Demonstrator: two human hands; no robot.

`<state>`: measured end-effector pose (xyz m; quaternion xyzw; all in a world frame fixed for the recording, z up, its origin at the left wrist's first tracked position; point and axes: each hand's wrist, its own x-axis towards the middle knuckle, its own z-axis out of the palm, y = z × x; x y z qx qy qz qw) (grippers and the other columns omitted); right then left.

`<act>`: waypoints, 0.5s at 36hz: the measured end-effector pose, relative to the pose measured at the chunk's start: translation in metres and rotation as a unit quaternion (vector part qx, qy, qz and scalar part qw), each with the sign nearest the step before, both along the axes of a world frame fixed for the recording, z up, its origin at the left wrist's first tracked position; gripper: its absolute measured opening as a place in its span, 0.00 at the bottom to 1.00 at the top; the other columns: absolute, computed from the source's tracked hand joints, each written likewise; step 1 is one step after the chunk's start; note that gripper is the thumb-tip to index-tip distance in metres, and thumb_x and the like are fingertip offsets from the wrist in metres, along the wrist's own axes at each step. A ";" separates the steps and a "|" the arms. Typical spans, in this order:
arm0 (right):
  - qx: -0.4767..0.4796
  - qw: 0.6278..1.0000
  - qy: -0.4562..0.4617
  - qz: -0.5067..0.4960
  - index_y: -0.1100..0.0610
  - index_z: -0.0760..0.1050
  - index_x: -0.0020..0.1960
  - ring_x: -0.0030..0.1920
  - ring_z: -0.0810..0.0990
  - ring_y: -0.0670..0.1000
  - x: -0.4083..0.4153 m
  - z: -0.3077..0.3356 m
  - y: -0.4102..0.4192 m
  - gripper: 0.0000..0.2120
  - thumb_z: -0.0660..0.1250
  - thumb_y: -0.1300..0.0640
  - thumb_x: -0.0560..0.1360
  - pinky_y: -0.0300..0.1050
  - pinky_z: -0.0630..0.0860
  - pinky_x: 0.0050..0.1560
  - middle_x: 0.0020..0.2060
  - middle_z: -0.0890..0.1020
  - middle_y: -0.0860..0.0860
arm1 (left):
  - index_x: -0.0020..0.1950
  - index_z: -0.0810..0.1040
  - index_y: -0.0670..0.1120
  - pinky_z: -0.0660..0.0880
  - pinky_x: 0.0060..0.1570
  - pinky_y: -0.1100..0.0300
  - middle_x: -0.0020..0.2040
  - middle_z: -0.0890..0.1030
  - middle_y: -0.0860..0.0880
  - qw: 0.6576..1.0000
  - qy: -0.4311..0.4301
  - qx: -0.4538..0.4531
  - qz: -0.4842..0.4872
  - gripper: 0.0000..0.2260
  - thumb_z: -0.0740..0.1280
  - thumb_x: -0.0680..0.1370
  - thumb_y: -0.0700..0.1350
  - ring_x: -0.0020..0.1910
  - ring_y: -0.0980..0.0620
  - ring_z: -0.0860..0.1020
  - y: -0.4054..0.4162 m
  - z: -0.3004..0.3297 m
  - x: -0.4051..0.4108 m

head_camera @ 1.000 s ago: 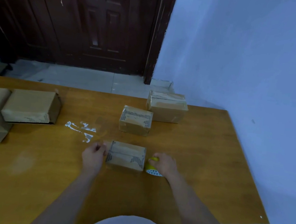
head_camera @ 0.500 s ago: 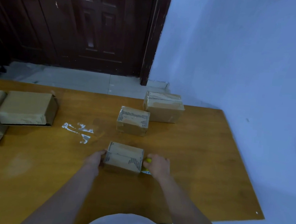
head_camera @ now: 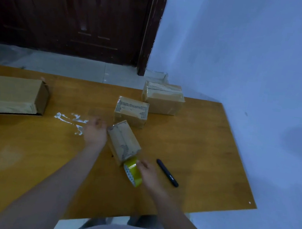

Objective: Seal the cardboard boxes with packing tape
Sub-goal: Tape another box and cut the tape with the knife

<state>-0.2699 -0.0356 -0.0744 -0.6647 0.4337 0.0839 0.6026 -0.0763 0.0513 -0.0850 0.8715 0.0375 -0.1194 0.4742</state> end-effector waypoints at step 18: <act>-0.155 0.984 -0.005 0.086 0.51 0.66 0.31 0.28 0.67 0.42 -0.029 -0.008 0.013 0.18 0.64 0.48 0.78 0.35 0.62 0.29 0.26 0.69 0.45 | 0.68 0.74 0.48 0.68 0.66 0.47 0.66 0.76 0.50 0.795 -0.312 0.204 -0.479 0.30 0.54 0.74 0.65 0.66 0.51 0.66 0.035 -0.029 -0.085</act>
